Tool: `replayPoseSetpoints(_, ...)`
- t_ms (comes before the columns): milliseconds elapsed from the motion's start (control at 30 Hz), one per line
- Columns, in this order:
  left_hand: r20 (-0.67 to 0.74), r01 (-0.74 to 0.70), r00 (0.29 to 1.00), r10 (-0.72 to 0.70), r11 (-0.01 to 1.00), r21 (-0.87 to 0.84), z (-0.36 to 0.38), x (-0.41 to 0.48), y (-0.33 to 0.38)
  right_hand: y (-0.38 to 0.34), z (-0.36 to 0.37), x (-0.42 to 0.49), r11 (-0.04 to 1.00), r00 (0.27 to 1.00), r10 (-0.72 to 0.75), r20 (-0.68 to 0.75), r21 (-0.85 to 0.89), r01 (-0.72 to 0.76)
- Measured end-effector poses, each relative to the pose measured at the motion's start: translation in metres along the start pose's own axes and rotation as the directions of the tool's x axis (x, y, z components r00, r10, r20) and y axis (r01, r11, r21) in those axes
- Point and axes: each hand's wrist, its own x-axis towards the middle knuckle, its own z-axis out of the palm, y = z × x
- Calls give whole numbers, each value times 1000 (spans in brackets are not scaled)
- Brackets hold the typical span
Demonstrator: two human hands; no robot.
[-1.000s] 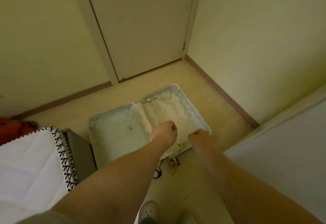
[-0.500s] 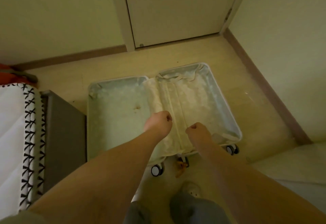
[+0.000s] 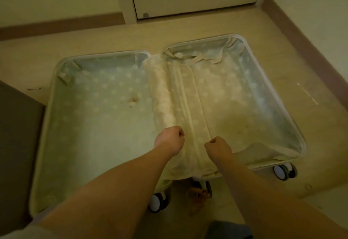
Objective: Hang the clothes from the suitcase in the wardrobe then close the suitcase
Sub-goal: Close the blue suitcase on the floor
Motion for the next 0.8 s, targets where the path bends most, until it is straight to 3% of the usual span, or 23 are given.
replayPoseSetpoints(233, -23, 97, 995, -97, 995, 21, 2, 20, -43, -2, 55, 14, 992, 985, -42, 169, -110, 61)
replayPoseSetpoints(367, 12, 154, 988, -154, 988, 10, 3, 26, -66, -8, 77, 18, 992, 967, -59, 248, -90, 84)
replayPoseSetpoints(533, 88, 149, 986, -141, 984, -94, 14, 26, -65, -8, 81, 22, 986, 960, -95, 262, -111, 128)
replayPoseSetpoints(600, 137, 180, 979, -153, 961, -208, 23, 25, -56, -5, 73, 24, 973, 974, -56, 219, -209, 102)
replayPoseSetpoints(700, 171, 283, 956, -236, 896, -342, 37, 31, -40, 12, 44, 29, 893, 999, -34, -16, -449, 23)
replayPoseSetpoints(800, 183, 346, 936, -301, 882, -318, 46, 41, -28, 35, 11, 32, 890, 972, 6, -234, -441, -111)
